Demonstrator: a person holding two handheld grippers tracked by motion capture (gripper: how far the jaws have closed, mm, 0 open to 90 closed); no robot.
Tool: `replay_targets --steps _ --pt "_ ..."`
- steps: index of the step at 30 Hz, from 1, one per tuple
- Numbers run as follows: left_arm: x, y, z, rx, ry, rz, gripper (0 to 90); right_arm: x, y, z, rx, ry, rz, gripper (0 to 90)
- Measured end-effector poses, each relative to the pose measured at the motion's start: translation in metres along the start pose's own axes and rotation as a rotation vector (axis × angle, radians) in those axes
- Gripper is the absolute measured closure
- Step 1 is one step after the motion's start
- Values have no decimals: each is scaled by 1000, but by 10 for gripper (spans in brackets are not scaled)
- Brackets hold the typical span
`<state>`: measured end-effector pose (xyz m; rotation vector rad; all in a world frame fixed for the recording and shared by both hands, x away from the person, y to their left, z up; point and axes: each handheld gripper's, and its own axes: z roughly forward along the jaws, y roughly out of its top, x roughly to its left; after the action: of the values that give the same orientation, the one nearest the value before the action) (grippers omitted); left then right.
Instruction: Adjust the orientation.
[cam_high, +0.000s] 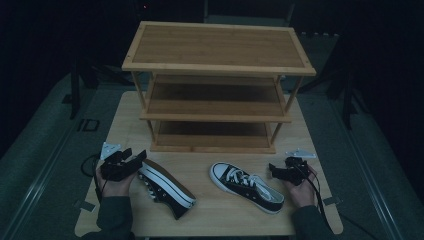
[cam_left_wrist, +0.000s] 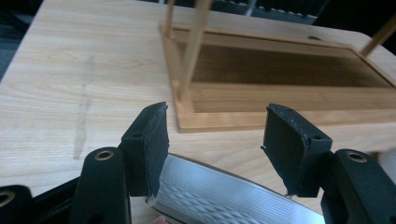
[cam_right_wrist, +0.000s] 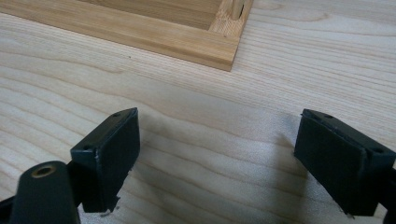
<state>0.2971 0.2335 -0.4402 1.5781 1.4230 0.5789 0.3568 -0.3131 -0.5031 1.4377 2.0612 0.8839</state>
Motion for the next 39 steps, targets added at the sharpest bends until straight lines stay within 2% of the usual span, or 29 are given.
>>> replay_targets --steps 14,16,26,31,37,39 --pt "-23 -10 -14 12 -96 65 439 0 0 0 2 0 3 138" --pt "-26 -13 -16 14 -115 69 463 0 0 0 2 0 3 138" --pt "-31 -26 -28 41 -153 96 599 0 0 0 2 0 3 138" --pt "-35 -33 -30 65 -177 112 654 0 0 0 2 0 3 138" --pt "-46 -41 -26 94 -214 150 687 0 0 0 2 0 3 138" --pt "-49 -42 -24 93 -214 165 693 0 0 0 2 0 3 138"
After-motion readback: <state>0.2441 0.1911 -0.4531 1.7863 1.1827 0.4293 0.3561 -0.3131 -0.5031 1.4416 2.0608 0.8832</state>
